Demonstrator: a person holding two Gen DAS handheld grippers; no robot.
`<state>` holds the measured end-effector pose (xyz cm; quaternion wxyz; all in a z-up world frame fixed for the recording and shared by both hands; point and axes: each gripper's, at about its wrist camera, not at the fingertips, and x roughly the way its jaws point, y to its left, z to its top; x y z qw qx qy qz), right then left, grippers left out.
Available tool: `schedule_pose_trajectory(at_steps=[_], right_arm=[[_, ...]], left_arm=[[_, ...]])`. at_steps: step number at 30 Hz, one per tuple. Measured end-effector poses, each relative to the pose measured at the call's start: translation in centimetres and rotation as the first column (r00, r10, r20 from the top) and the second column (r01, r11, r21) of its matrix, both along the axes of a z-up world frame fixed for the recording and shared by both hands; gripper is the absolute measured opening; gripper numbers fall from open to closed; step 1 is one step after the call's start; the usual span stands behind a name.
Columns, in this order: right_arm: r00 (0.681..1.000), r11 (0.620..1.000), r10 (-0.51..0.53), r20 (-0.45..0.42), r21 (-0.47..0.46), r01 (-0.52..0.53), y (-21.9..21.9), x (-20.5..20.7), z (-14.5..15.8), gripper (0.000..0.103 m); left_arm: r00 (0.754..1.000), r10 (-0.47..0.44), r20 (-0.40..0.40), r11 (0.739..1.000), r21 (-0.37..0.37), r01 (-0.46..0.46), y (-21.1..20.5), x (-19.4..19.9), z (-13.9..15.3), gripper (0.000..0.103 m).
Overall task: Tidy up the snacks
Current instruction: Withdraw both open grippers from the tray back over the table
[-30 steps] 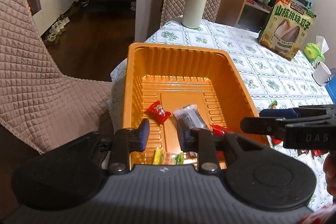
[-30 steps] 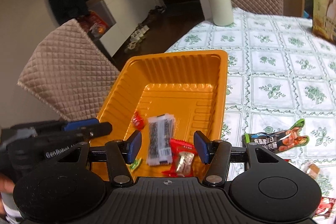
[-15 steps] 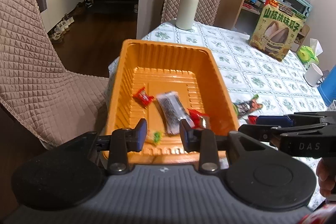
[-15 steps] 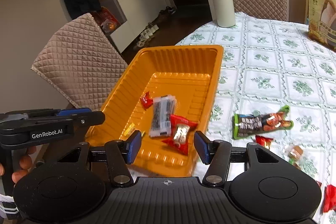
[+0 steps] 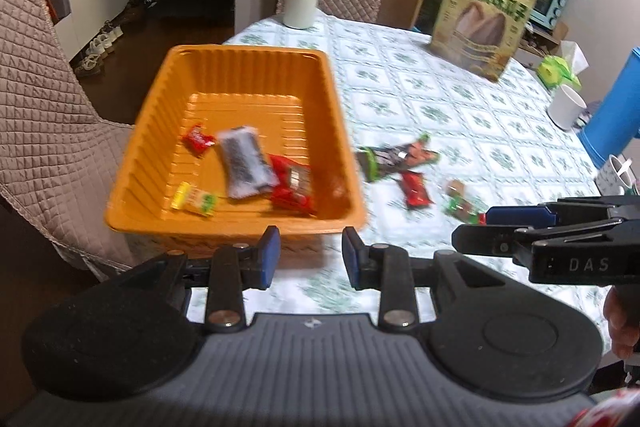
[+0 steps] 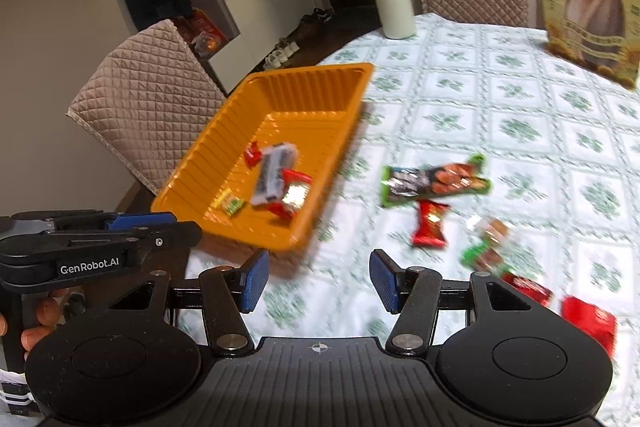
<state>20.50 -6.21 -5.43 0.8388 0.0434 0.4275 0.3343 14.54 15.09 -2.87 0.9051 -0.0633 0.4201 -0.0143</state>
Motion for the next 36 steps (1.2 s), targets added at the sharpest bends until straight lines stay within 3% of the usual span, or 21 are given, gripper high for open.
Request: schedule_pose_trajectory(at_steps=[23, 36], right_arm=[[0.99, 0.989, -0.139, -0.037, -0.057, 0.137, -17.2, -1.6, -2.8, 0.056], [0.997, 0.987, -0.018, 0.072, -0.157, 0.03, -20.0, 0.5, -4.7, 0.056]], left_arm=[[0.997, -0.073, -0.034, 0.997, 0.009, 0.073, -12.5, -0.5, -2.1, 0.03], [0.999, -0.034, -0.036, 0.998, 0.043, 0.036, -13.4, 0.1, -2.4, 0.03]])
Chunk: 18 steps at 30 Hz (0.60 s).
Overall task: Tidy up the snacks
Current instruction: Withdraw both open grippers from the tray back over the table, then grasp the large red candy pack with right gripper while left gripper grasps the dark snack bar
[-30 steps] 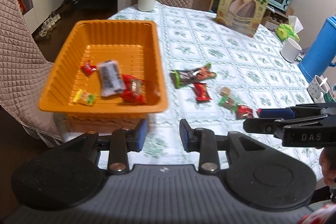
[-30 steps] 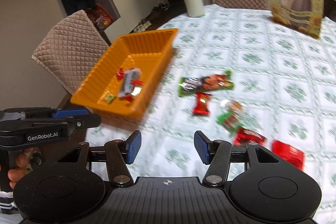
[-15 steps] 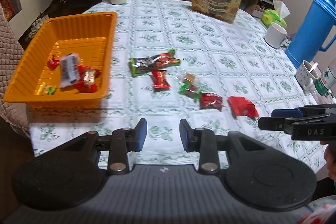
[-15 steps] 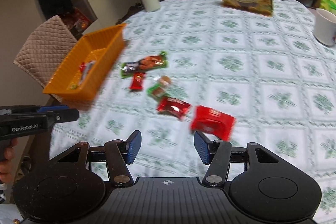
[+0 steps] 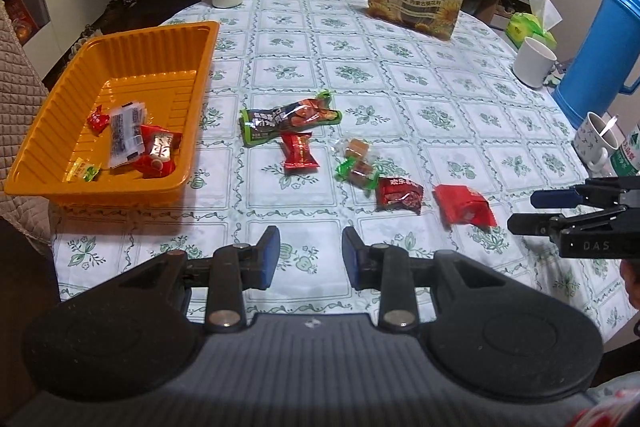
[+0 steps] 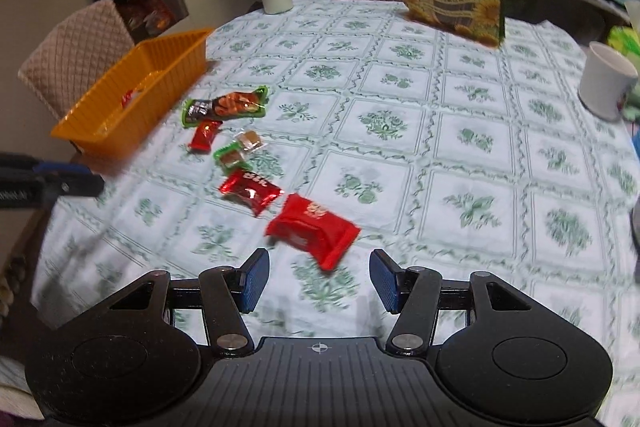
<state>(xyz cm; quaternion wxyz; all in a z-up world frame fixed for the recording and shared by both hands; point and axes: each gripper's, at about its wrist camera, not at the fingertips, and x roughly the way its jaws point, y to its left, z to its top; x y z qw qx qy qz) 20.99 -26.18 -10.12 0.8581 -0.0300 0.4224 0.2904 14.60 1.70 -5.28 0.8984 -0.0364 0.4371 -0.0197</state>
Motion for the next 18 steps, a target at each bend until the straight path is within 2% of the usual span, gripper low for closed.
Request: schedule_pose_trajectory(at_steps=[10, 18], right_arm=[[0.991, 0.99, 0.122, 0.045, -0.075, -0.118, 1.6, 2.5, -2.5, 0.056], [0.97, 0.967, 0.23, 0.085, -0.131, -0.217, 3.2, 3.6, -3.9, 0.056]], left_arm=[[0.999, 0.035, -0.02, 0.999, 0.01, -0.035, 0.7, 0.6, -0.4, 0.03], [0.999, 0.03, -0.029, 0.999, 0.011, -0.03, 0.9, 1.3, -0.6, 0.03]])
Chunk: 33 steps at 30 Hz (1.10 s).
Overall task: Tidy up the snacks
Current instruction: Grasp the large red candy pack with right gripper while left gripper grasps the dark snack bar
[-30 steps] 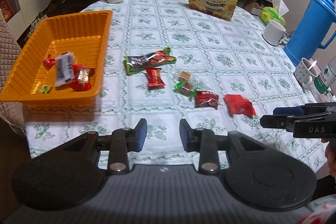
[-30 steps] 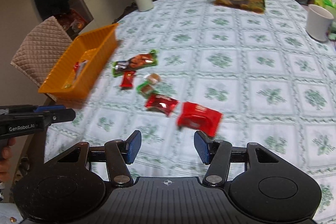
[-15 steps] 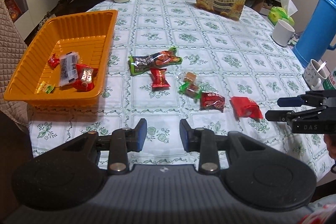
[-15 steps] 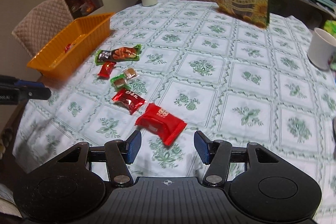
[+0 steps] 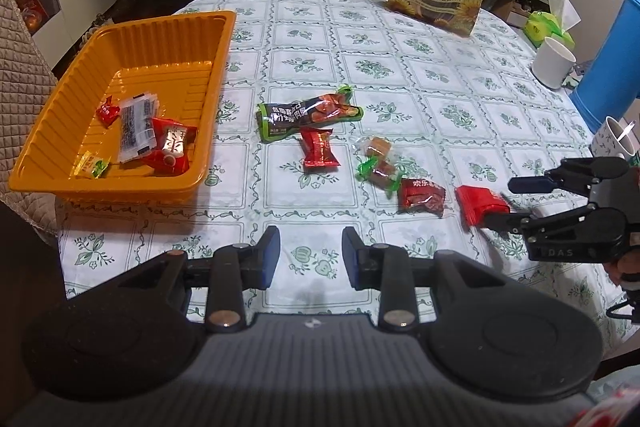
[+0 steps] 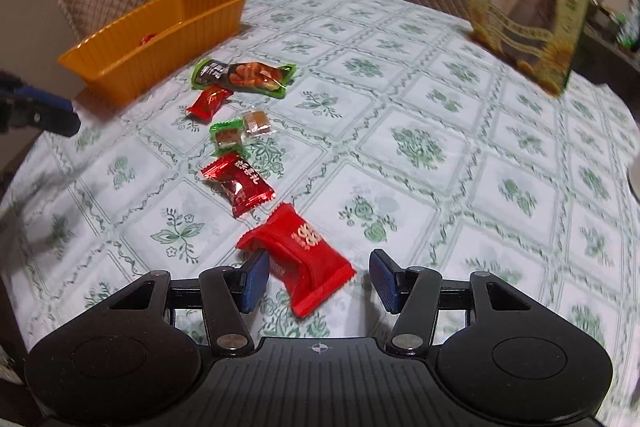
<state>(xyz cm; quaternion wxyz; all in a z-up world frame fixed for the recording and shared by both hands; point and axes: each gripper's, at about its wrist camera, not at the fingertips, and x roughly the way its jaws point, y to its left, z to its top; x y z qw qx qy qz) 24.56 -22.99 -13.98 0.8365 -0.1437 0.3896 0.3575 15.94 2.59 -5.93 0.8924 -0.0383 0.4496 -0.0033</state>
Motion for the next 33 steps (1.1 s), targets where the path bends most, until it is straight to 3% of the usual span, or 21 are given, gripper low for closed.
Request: schedule_pose_trajectory(at_steps=[10, 13, 16, 24, 33], right_arm=[[0.999, 0.999, 0.047, -0.018, 0.012, -0.047, 1.5, 1.0, -0.9, 0.055], [0.999, 0.999, 0.047, -0.022, 0.018, -0.046, 1.8, 1.0, -0.9, 0.038], [0.999, 0.999, 0.024, -0.033, 0.029, -0.023, 1.8, 1.0, -0.8, 0.029], [0.984, 0.981, -0.154, -0.087, 0.109, 0.163, 0.3, 1.7, 0.2, 0.026], [0.914, 0.893, -0.368, -0.173, 0.208, 0.399, -2.7, 2.9, 1.8, 0.026]], left_arm=[[1.0, -0.028, -0.005, 1.0, 0.007, 0.028, 0.3, 1.3, -0.3, 0.03], [0.999, -0.05, -0.003, 0.999, 0.009, 0.05, 0.3, 1.9, -0.4, 0.03], [0.997, -0.074, 0.0, 0.997, 0.016, 0.074, 0.3, 2.8, -0.5, 0.03], [0.981, -0.194, 0.019, 0.978, 0.08, 0.192, 0.3, 6.3, -0.7, 0.03], [0.938, -0.347, -0.013, 0.927, 0.148, 0.345, -0.2, 12.1, -2.2, 0.032]])
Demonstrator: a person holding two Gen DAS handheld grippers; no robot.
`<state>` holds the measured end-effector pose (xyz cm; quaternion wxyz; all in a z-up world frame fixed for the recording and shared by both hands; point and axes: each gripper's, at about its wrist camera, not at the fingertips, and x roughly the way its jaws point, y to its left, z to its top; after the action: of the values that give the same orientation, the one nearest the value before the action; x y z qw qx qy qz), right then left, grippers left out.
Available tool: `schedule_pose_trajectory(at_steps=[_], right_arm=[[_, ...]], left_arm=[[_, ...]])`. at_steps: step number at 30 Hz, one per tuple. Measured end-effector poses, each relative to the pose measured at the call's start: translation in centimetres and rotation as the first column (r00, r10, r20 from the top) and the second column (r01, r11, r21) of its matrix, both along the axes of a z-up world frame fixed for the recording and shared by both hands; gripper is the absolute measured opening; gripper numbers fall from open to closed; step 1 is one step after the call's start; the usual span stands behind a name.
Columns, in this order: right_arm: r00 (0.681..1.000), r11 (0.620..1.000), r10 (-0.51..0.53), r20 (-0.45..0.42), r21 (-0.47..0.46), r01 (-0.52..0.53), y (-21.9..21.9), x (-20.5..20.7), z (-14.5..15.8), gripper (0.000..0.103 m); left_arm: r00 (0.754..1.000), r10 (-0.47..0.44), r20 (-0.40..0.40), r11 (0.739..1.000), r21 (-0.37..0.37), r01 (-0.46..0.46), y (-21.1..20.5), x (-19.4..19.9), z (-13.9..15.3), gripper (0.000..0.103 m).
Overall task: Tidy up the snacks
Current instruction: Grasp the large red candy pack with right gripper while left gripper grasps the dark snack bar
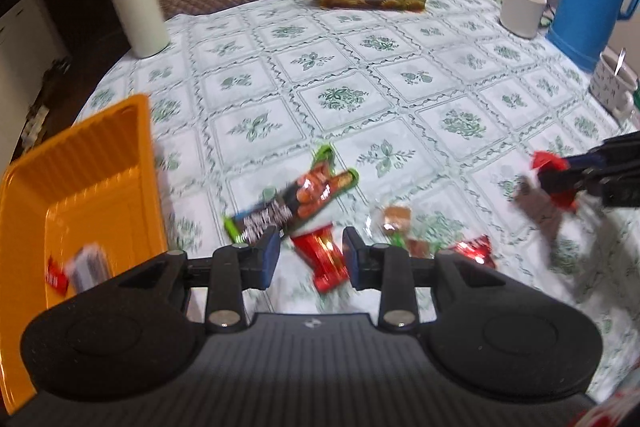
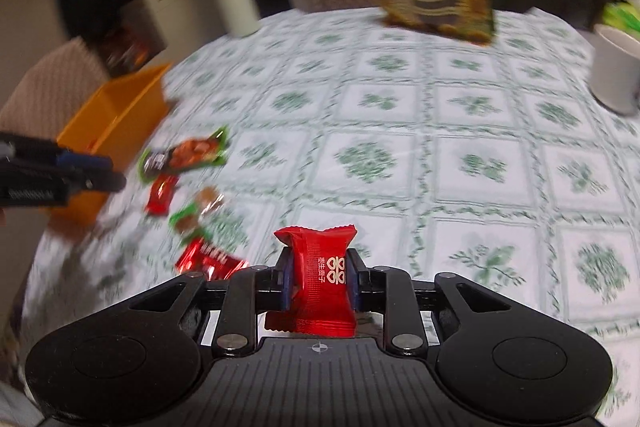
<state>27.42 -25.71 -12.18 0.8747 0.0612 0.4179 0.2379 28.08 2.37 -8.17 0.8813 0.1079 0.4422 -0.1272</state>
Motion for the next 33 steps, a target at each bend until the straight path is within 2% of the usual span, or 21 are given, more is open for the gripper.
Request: schedule_pose_trajectory(at_steps=[9, 14, 20, 23, 27, 33], right_arm=[[0.977, 0.975, -0.204, -0.061, 0.073, 0.208, -2.7, 0.2, 0.3, 0.027], [0.961, 0.96, -0.264, -0.079, 0.081, 0.27, -3.2, -0.4, 0.3, 0.027], [0.947, 0.946, -0.309, -0.09, 0.074, 0.316, -3.3, -1.0, 0.2, 0.027], [0.941, 0.941, -0.326, -0.093, 0.069, 0.333, -3.3, -1.2, 0.2, 0.027], [0.936, 0.935, -0.341, -0.092, 0.065, 0.347, -3.3, -1.5, 0.3, 0.027], [0.932, 0.931, -0.354, -0.083, 0.067, 0.359, -3.1, -1.5, 0.6, 0.027]], left_arm=[[0.987, -0.156, -0.026, 0.985, 0.074, 0.158, -0.5, 4.2, -2.0, 0.035], [0.968, -0.243, -0.06, 0.96, 0.124, 0.249, -0.9, 5.6, -3.4, 0.035], [0.943, -0.322, -0.083, 0.933, 0.141, 0.331, -1.0, 6.5, -4.3, 0.036], [0.936, -0.341, -0.09, 0.929, 0.119, 0.35, -0.8, 6.9, -4.3, 0.033], [0.929, -0.363, -0.076, 0.92, 0.129, 0.37, -0.8, 7.0, -4.3, 0.03], [0.939, -0.341, -0.036, 0.935, 0.092, 0.343, -0.4, 7.2, -3.1, 0.026]])
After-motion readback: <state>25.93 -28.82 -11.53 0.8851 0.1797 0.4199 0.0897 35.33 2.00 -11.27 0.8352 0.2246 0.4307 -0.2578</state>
